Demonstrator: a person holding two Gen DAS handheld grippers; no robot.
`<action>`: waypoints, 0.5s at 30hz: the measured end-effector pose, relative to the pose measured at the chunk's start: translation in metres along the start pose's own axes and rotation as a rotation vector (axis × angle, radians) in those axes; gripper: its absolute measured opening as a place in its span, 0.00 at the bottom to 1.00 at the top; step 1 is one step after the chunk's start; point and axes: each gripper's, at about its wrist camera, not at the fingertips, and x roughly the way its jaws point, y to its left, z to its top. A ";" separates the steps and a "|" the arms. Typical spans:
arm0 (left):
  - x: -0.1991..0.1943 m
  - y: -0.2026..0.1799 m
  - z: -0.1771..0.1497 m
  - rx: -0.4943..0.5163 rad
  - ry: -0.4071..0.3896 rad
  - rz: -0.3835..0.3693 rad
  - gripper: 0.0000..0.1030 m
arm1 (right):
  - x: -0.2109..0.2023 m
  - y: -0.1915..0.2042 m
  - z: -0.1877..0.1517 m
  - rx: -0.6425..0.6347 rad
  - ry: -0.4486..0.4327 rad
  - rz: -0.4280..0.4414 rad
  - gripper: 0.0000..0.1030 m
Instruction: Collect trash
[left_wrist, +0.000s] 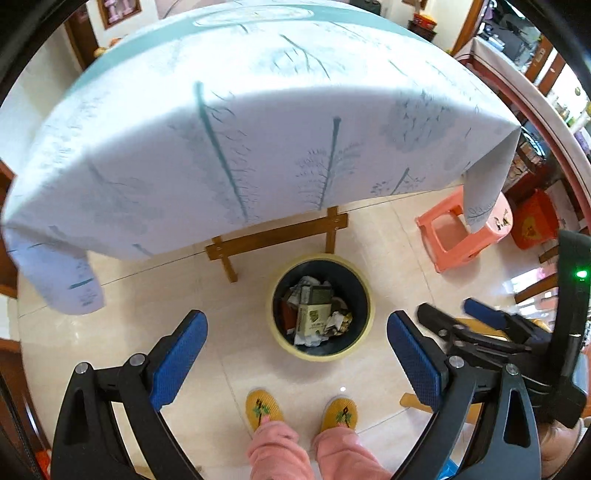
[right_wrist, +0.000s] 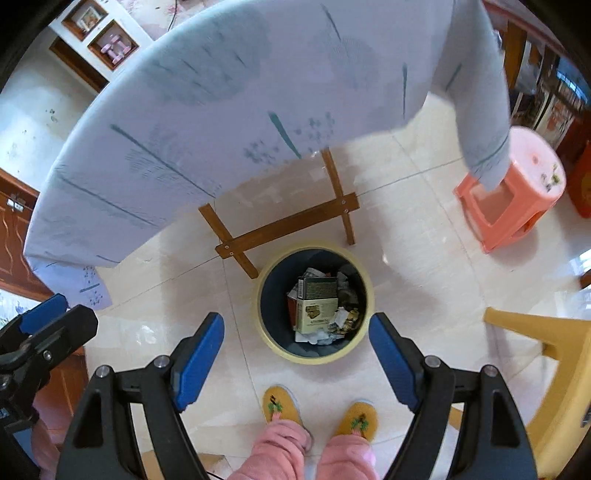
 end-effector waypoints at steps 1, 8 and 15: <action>-0.007 0.001 0.001 -0.005 0.014 0.033 0.94 | -0.010 0.004 0.002 -0.017 0.001 -0.007 0.79; -0.070 0.014 0.009 -0.088 0.028 0.080 0.94 | -0.087 0.032 0.019 -0.084 -0.022 0.010 0.79; -0.171 0.026 0.028 -0.159 -0.061 0.100 0.94 | -0.189 0.075 0.045 -0.185 -0.111 0.079 0.79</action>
